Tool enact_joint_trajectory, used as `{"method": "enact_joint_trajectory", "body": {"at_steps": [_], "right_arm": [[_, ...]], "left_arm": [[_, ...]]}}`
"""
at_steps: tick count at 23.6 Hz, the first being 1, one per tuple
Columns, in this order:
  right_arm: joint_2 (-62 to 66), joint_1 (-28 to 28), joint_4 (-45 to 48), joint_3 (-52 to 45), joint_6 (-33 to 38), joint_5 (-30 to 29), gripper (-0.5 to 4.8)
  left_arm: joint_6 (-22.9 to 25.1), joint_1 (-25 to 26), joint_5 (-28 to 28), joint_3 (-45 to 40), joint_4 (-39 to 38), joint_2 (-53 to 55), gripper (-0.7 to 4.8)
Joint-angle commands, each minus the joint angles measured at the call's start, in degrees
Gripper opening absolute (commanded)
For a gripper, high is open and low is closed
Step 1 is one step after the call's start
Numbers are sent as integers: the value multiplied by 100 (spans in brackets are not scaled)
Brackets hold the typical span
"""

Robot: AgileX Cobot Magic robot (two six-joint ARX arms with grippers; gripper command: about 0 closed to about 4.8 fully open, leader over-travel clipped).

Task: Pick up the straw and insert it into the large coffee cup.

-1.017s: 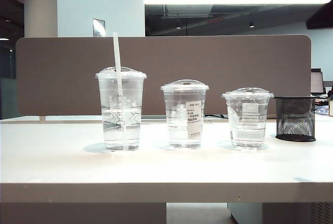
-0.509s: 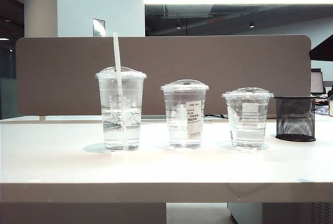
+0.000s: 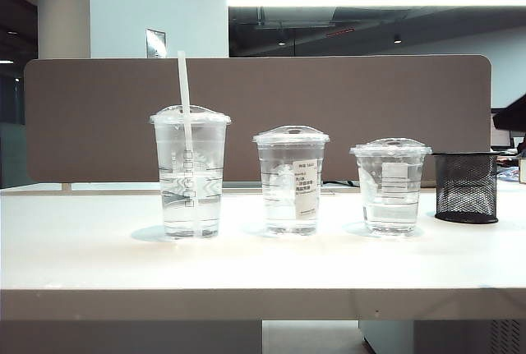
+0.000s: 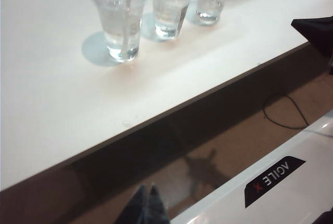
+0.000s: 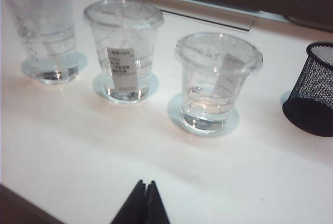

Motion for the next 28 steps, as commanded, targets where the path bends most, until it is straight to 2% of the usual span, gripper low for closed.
{"method": "enact_joint_trajectory", "body": {"at_steps": [1, 3, 7, 19, 20, 21, 23, 25, 28], "right_arm": [[-13, 9, -203, 11, 24, -15, -8], [-13, 7, -584, -13, 22, 0, -8], [-13, 0, -483, -293, 26, 136, -8], [-15, 0, -601, -293, 22, 138, -8], [-15, 0, -601, -293, 22, 138, -8], [-15, 0, -601, -293, 22, 138, -8], [-15, 0, -603, -293, 22, 138, -8], [-15, 0, -603, -293, 22, 138, -8], [-15, 0, -601, -293, 22, 138, -8]], "left_arm": [[-11, 188, -11, 28, -66, 153, -3], [-13, 225, 2, 28, -66, 260, -3], [-11, 221, 0, 48, -63, 291, -3], [28, 227, 0, 28, -61, 476, -3], [424, 229, 17, -57, 177, 481, -3], [426, 227, 17, -168, 525, 472, -3], [616, 227, 2, -852, 2457, 400, -3], [610, 227, -2, -1663, 4013, 380, -3], [581, 227, -76, -2559, 5108, 391, -3]]}}
